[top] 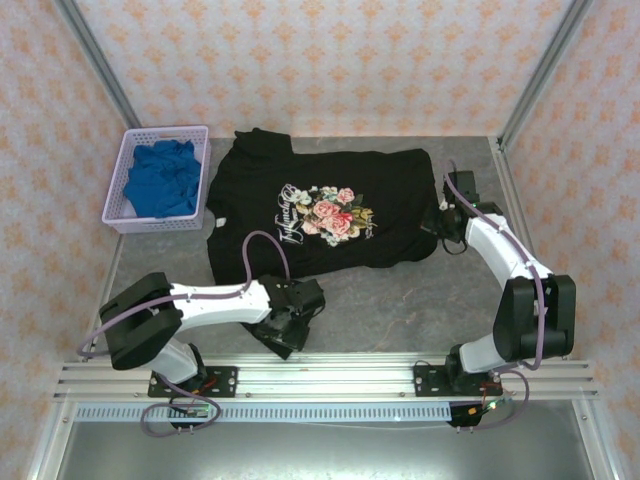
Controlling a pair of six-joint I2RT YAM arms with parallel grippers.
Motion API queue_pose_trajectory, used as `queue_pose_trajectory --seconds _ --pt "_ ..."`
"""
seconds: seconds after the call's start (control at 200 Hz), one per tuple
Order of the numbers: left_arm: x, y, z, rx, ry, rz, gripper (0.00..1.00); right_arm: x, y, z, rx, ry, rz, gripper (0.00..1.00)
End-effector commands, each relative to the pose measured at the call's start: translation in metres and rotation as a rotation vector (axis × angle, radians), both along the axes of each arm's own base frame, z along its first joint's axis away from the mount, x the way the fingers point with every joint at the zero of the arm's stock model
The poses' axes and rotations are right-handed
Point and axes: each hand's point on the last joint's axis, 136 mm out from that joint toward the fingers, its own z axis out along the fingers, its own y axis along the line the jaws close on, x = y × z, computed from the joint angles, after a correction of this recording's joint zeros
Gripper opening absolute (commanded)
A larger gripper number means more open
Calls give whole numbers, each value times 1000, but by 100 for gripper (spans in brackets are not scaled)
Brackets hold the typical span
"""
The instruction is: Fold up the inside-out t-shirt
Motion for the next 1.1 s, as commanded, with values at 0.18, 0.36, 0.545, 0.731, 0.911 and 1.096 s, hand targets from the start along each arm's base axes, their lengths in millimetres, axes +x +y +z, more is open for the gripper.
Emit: queue_pose_trajectory --seconds 0.18,0.36,0.545,0.731,0.911,1.096 --pt "-17 11 -15 70 35 -24 34 0 -3 6 -34 -22 11 0" --pt "11 16 16 104 -122 -72 9 0 -6 9 -46 -27 -3 0" --pt "80 23 105 99 -490 -77 0 13 -11 47 -56 -157 -41 0" --pt "159 72 291 -12 -1057 174 0 36 -14 150 -76 -412 -39 0" --pt "149 133 459 -111 -1480 348 0 14 -17 282 -89 -685 -34 0" --pt "95 172 572 -224 -1677 333 0 -64 -31 392 -157 -912 -55 0"
